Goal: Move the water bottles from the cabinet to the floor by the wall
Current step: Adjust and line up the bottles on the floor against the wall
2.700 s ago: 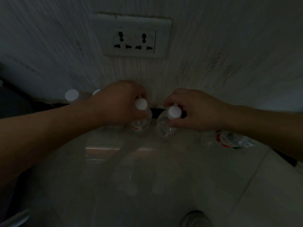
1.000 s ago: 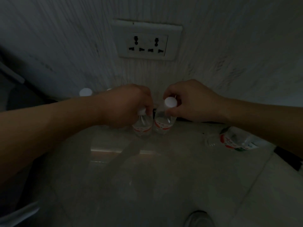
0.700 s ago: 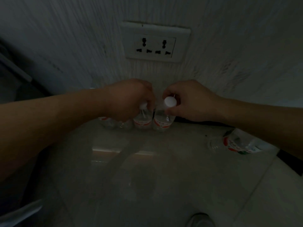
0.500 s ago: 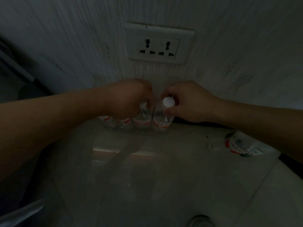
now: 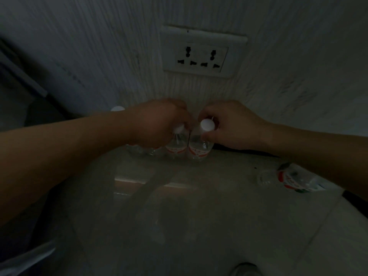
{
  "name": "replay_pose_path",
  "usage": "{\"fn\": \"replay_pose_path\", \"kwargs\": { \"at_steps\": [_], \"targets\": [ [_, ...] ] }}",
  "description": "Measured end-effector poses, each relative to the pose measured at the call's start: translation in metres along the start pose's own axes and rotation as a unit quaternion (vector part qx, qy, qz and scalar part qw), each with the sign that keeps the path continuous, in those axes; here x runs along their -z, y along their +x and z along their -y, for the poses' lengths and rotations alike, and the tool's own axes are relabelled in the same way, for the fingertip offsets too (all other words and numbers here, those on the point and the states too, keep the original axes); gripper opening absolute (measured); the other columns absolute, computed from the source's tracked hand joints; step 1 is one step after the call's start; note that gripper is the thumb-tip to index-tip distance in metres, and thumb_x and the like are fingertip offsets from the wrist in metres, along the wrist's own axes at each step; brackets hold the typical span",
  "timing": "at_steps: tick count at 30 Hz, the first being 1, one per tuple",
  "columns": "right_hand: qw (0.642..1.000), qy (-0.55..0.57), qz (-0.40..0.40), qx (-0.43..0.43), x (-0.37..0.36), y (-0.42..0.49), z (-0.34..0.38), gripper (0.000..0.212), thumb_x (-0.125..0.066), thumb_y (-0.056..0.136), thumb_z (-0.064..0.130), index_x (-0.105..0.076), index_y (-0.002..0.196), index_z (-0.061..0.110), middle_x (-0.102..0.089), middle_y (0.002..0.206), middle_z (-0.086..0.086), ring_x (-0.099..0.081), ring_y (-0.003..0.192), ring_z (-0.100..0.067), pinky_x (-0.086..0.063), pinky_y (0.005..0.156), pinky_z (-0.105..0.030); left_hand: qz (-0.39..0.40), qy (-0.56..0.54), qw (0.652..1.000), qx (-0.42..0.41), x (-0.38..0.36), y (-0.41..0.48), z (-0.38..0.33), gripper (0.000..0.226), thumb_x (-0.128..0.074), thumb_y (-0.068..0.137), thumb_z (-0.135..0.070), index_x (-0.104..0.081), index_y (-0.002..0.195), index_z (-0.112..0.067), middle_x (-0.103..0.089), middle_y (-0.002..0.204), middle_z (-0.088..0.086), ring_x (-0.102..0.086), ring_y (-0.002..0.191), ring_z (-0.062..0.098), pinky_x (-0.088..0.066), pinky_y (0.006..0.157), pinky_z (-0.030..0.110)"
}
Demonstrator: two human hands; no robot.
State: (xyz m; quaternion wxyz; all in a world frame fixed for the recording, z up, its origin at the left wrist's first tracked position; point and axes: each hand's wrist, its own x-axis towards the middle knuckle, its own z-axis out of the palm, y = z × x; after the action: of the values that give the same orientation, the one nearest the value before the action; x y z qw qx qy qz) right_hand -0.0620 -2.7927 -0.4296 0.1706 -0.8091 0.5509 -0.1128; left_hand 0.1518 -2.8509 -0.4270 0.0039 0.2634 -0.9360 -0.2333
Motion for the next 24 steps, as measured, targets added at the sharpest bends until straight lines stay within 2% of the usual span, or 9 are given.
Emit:
{"fn": "replay_pose_path", "kwargs": {
  "at_steps": [4,8,12,15,20,24],
  "targets": [
    [1.000,-0.002,-0.007,0.007,-0.002,-0.003,-0.002,0.023,-0.072,0.078,0.027,-0.067,0.096,0.015,-0.066,0.090,0.002,-0.053,0.076,-0.006,-0.035,0.062,-0.020,-0.024,0.024,0.999,0.023,-0.001,-0.001,0.003,0.042,-0.072,0.075,-0.022,-0.063,0.115,-0.031,-0.057,0.103,-0.006,-0.058,0.092,0.015,-0.049,0.078,0.032],
    [1.000,-0.020,-0.008,0.017,-0.002,-0.003,-0.001,0.024,-0.071,0.078,0.026,-0.067,0.098,0.013,-0.067,0.093,-0.002,-0.057,0.079,-0.012,-0.038,0.066,-0.024,-0.044,0.045,0.998,0.025,-0.003,-0.003,0.003,0.038,-0.073,0.077,-0.037,-0.063,0.112,-0.028,-0.061,0.102,-0.001,-0.060,0.091,0.020,-0.050,0.077,0.036],
    [1.000,-0.021,-0.010,0.008,-0.001,-0.003,0.001,0.026,-0.072,0.075,0.025,-0.068,0.097,0.012,-0.068,0.094,-0.004,-0.061,0.083,-0.018,-0.045,0.070,-0.033,-0.053,0.067,0.996,0.026,-0.001,0.000,0.000,0.036,-0.072,0.078,-0.032,-0.067,0.112,-0.019,-0.066,0.105,0.003,-0.061,0.095,0.022,-0.040,0.076,0.026],
    [1.000,-0.010,-0.015,-0.001,0.001,-0.004,0.001,0.028,-0.072,0.074,0.033,-0.068,0.094,0.013,-0.067,0.090,-0.002,-0.061,0.080,-0.017,-0.047,0.069,-0.034,-0.046,0.073,0.996,0.017,-0.001,0.000,0.000,0.031,-0.066,0.079,-0.030,-0.069,0.107,-0.018,-0.068,0.104,0.003,-0.063,0.092,0.023,-0.041,0.073,0.026],
    [1.000,-0.004,-0.018,-0.013,0.000,-0.003,-0.003,0.028,-0.074,0.073,0.034,-0.067,0.092,0.015,-0.067,0.088,0.000,-0.061,0.078,-0.015,-0.048,0.068,-0.035,-0.036,0.063,0.997,-0.001,0.003,-0.005,-0.005,0.038,-0.052,0.072,-0.031,-0.071,0.103,-0.020,-0.068,0.098,0.003,-0.064,0.086,0.023,-0.044,0.072,0.028],
    [1.000,-0.001,-0.011,-0.010,0.000,0.000,-0.001,0.026,-0.071,0.075,0.033,-0.069,0.093,0.014,-0.068,0.088,0.002,-0.060,0.077,-0.011,-0.047,0.068,-0.032,-0.035,0.062,0.997,0.002,0.005,-0.005,-0.007,0.033,-0.060,0.074,-0.027,-0.071,0.105,-0.021,-0.067,0.096,0.003,-0.063,0.083,0.022,-0.036,0.069,0.025]
  ]
}}
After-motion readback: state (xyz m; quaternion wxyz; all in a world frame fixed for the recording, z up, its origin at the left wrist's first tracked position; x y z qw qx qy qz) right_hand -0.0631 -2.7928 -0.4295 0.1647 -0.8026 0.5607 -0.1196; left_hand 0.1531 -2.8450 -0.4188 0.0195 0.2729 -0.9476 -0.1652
